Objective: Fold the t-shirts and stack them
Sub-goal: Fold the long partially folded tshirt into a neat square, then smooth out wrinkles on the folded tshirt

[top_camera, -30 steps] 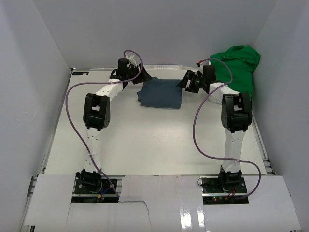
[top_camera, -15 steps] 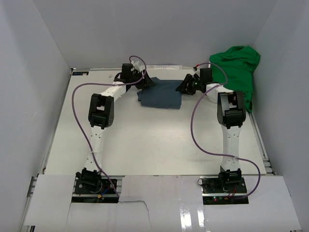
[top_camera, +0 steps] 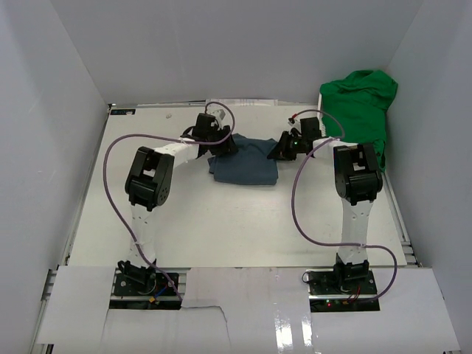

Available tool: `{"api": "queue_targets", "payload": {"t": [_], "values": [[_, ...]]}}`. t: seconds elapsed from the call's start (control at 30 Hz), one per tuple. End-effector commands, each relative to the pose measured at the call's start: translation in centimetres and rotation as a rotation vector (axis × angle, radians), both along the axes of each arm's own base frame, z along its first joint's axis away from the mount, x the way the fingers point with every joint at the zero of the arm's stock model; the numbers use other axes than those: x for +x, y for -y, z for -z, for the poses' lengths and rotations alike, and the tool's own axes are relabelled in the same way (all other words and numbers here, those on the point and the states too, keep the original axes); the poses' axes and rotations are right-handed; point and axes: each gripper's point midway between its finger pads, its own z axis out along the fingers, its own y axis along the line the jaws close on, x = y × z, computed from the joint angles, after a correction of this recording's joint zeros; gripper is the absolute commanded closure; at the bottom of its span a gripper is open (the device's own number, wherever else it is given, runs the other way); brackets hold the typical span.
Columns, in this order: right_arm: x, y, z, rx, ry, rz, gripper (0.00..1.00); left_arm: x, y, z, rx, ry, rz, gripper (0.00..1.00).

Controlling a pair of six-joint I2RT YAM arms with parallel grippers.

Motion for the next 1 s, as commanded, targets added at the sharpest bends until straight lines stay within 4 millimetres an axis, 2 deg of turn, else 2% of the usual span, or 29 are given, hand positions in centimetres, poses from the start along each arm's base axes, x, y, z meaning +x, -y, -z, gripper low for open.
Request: {"api": "queue_targets", "payload": {"t": [0.0, 0.03, 0.07, 0.1, 0.13, 0.17, 0.2, 0.23, 0.3, 0.33, 0.37, 0.43, 0.47, 0.53, 0.6, 0.63, 0.67, 0.73, 0.77, 0.8, 0.83, 0.87, 0.9, 0.97], "values": [[-5.2, -0.8, 0.8, -0.081, -0.068, -0.083, 0.92, -8.3, -2.4, 5.4, 0.233, -0.216, -0.033, 0.43], [-7.4, -1.1, 1.7, -0.099, -0.103, -0.103, 0.92, -9.0, -2.5, 3.8, 0.232, -0.200, -0.041, 0.43], [-8.4, -1.0, 1.7, -0.119, -0.104, -0.103, 0.92, -11.3, -3.3, 4.8, 0.250, -0.248, -0.046, 0.43], [-9.4, -1.6, 0.4, -0.126, -0.075, -0.120, 0.92, -12.4, -3.4, 4.5, 0.240, -0.269, -0.065, 0.43], [-11.6, -1.2, 1.4, -0.144, -0.115, -0.123, 0.92, -13.2, -3.5, 2.5, 0.223, -0.248, -0.080, 0.43], [-12.4, -1.0, 1.3, -0.155, -0.113, -0.115, 0.92, -15.7, -4.4, 3.7, 0.247, -0.294, -0.082, 0.43], [-13.4, -1.3, -0.2, -0.148, -0.090, -0.112, 0.92, -17.2, -4.3, 3.4, 0.253, -0.309, -0.097, 0.43], [-15.4, -1.0, -0.2, -0.158, -0.095, -0.113, 0.92, -19.1, -5.5, 2.9, 0.283, -0.309, -0.121, 0.43], [-17.4, -0.6, -0.3, -0.167, -0.115, -0.102, 0.92, -21.0, -6.7, 2.5, 0.304, -0.328, -0.163, 0.42], [-19.3, -0.1, 0.6, -0.178, -0.151, -0.106, 0.92, -21.7, -7.1, 2.3, 0.303, -0.331, -0.170, 0.42], [-20.1, -0.3, -0.2, -0.170, -0.133, -0.117, 0.92, -22.7, -7.6, 1.8, 0.297, -0.330, -0.177, 0.42], [-22.2, 0.2, 0.5, -0.180, -0.157, -0.116, 0.92, -23.6, -8.3, 1.6, 0.304, -0.349, -0.200, 0.42], [-22.5, 0.1, -0.2, -0.169, -0.137, -0.117, 0.92, -23.9, -8.3, 1.2, 0.297, -0.346, -0.199, 0.42], [-22.9, -0.1, -0.3, -0.162, -0.123, -0.122, 0.92, -24.6, -8.5, 1.4, 0.294, -0.362, -0.214, 0.42], [-23.3, -0.2, -0.3, -0.154, -0.119, -0.136, 0.86, -24.9, -8.5, 1.4, 0.290, -0.364, -0.216, 0.42], [-23.4, -0.4, -0.4, -0.148, -0.112, -0.146, 0.77, -24.9, -8.4, 1.4, 0.287, -0.364, -0.218, 0.42], [-23.4, -0.5, -0.5, -0.151, -0.106, -0.149, 0.60, -24.5, -8.9, 1.3, 0.305, -0.346, -0.242, 0.42], [-22.8, -0.4, -0.8, -0.166, -0.072, -0.142, 0.52, -23.8, -8.7, 0.4, 0.296, -0.314, -0.252, 0.42], [-22.1, -0.4, -1.7, -0.172, -0.038, -0.136, 0.45, -23.4, -8.9, -0.1, 0.300, -0.296, -0.267, 0.42], [-21.6, -0.2, -2.0, -0.192, -0.024, -0.126, 0.44, -22.7, -8.6, -1.5, 0.279, -0.262, -0.275, 0.41], [-21.5, 0.0, -2.4, -0.214, -0.016, -0.134, 0.39, -22.3, -8.6, -2.2, 0.274, -0.244, -0.281, 0.41], [-20.4, 0.1, -3.4, -0.233, 0.014, -0.119, 0.39, -21.6, -8.5, -3.8, 0.265, -0.216, -0.291, 0.41], [-20.1, 0.2, -3.8, -0.249, 0.022, -0.114, 0.39, -21.8, -8.7, -3.9, 0.274, -0.219, -0.292, 0.41], [-20.2, 1.2, -4.5, -0.302, 0.020, -0.105, 0.38, -20.9, -8.3, -6.3, 0.254, -0.175, -0.286, 0.41]]}}
